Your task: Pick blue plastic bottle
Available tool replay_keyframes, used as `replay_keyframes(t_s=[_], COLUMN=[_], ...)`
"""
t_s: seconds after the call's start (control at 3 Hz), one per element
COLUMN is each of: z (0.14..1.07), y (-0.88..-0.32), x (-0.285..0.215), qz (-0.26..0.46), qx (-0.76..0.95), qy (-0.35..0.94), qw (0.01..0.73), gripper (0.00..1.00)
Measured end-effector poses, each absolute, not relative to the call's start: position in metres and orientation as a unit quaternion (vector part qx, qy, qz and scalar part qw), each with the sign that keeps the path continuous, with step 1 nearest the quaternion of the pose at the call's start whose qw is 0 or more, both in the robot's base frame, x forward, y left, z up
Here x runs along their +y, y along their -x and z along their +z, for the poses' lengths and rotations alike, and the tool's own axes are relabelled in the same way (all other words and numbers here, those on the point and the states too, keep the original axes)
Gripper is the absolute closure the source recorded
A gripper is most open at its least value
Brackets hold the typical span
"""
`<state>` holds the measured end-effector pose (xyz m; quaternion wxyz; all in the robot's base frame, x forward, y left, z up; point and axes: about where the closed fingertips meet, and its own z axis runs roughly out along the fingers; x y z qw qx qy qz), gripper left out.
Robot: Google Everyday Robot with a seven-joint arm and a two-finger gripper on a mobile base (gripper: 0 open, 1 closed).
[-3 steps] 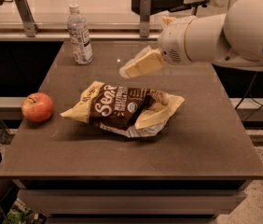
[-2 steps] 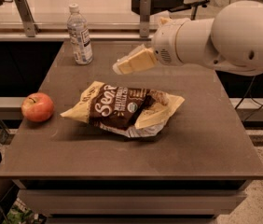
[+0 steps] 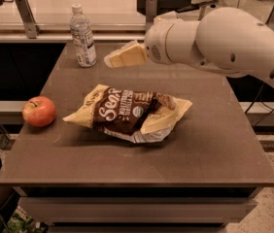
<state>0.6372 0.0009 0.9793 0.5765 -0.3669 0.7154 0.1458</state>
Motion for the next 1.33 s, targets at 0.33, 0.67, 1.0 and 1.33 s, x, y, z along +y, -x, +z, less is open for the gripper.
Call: replay_keyframes(t_s=[0.33, 0.67, 1.0, 1.33], z=[0.97, 0.955, 0.943, 0.938], y=[-0.657, -0.68, -0.707, -0.735], x=[0.02, 0.042, 0.06, 0.069], qz=[0.172, 0.203, 0.225, 0.232], qx=[0.718, 0.717, 0.707, 0.696], qy=[0.358, 0.355, 0.361, 0.367], qw=[0.572, 0.565, 0.565, 0.572], gripper=[0.0, 0.0, 0.0, 0.0])
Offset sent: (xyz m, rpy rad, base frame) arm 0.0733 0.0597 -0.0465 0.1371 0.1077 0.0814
